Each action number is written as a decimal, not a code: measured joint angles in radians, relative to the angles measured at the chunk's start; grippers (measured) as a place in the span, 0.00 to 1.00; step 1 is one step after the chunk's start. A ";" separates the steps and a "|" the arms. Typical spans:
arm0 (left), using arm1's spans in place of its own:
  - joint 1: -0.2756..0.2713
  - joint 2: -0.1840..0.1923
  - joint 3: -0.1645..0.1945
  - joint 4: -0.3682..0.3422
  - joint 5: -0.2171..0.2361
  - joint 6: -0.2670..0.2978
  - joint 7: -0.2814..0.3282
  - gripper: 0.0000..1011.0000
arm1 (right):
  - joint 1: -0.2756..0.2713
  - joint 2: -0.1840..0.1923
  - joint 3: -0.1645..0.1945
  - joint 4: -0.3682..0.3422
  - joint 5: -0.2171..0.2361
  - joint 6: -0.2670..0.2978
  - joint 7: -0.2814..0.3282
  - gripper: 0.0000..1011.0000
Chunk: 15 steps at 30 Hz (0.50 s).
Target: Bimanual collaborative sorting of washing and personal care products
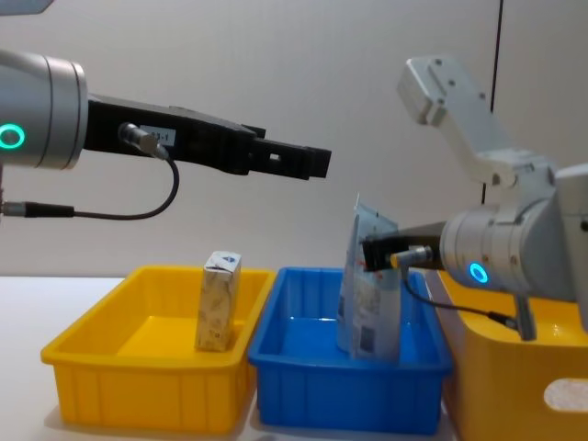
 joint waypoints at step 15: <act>0.000 0.000 0.000 0.000 0.000 0.000 0.000 0.99 | -0.004 0.027 0.053 -0.149 0.021 -0.026 0.033 0.03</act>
